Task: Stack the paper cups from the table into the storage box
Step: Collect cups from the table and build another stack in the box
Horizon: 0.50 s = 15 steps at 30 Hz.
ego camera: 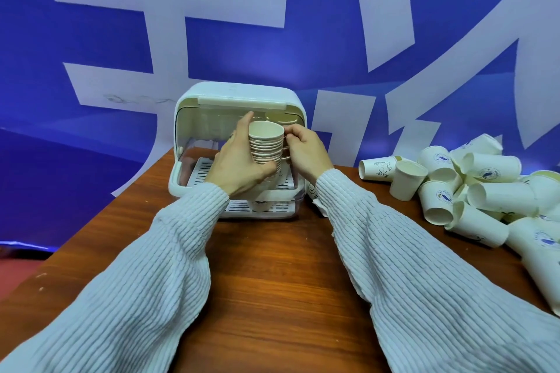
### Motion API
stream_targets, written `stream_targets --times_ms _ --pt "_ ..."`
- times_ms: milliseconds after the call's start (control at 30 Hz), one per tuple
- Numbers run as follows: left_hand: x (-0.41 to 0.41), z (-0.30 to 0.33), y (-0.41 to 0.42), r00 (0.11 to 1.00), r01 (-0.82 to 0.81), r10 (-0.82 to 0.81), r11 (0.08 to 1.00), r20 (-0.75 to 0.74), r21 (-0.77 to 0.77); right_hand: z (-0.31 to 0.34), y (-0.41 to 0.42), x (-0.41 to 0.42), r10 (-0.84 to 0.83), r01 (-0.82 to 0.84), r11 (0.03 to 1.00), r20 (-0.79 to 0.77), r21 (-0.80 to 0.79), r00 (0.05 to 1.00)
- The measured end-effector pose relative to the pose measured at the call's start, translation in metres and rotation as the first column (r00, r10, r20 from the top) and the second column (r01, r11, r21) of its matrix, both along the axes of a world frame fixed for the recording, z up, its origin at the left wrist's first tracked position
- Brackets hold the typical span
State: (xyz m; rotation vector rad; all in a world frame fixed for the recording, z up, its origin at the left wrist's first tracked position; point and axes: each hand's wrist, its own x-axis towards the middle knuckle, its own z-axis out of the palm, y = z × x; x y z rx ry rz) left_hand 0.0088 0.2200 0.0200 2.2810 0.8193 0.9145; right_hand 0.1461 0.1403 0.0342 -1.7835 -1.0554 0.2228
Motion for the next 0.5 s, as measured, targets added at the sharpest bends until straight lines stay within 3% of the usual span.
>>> stream_targets --times_ms 200,333,500 --pt "0.002 0.004 0.016 0.976 -0.192 0.196 0.980 0.091 -0.054 -0.007 -0.005 0.004 0.028 -0.027 0.998 0.013 -0.054 1.000" --pt "0.010 0.010 0.035 0.950 -0.310 0.312 0.948 0.020 -0.072 -0.015 -0.008 0.007 0.055 -0.050 0.991 0.037 -0.127 0.998" --pt "0.026 0.016 0.051 0.940 -0.342 0.338 0.934 -0.055 -0.103 -0.020 -0.010 0.011 0.085 -0.074 0.985 0.066 -0.158 0.994"
